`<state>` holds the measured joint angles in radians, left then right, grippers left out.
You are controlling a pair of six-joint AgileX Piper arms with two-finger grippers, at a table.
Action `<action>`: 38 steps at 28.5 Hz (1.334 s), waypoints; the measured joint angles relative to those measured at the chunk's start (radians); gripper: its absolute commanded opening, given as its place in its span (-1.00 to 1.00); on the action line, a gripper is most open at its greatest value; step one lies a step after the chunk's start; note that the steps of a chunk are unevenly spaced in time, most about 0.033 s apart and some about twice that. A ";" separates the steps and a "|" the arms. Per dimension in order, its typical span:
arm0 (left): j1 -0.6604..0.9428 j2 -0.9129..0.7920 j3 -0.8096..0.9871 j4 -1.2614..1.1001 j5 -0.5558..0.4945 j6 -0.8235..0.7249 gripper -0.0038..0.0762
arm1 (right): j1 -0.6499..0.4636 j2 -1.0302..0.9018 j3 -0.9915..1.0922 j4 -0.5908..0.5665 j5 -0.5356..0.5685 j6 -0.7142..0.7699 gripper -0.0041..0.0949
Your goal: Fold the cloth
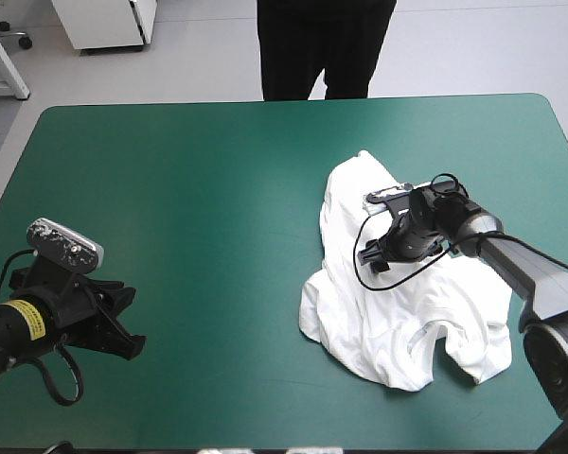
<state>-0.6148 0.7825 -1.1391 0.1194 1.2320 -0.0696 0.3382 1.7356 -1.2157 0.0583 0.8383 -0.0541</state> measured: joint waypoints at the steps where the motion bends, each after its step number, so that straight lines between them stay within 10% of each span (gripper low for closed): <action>1: 0.000 0.000 0.000 0.000 -0.003 -0.001 -0.60 | 0.000 0.012 0.000 0.000 -0.009 0.001 0.53; 5: 0.000 0.000 0.000 0.000 -0.013 -0.002 -0.60 | 0.000 0.033 -0.007 -0.012 -0.013 0.015 0.03; 8: 0.000 0.000 0.000 0.001 -0.014 -0.003 -0.60 | -0.006 0.045 -0.017 -0.026 -0.005 0.002 -0.93; 18: 0.000 0.000 0.000 0.001 -0.017 -0.004 -0.60 | 0.040 0.057 -0.034 0.108 -0.012 -0.109 -0.95; 38: 0.000 0.000 0.000 0.001 -0.026 -0.004 -0.60 | 0.512 0.093 -0.219 0.208 0.144 -0.150 -0.95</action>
<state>-0.6148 0.7825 -1.1391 0.1202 1.2065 -0.0734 0.8500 1.8281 -1.4349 0.2662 0.9819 -0.2040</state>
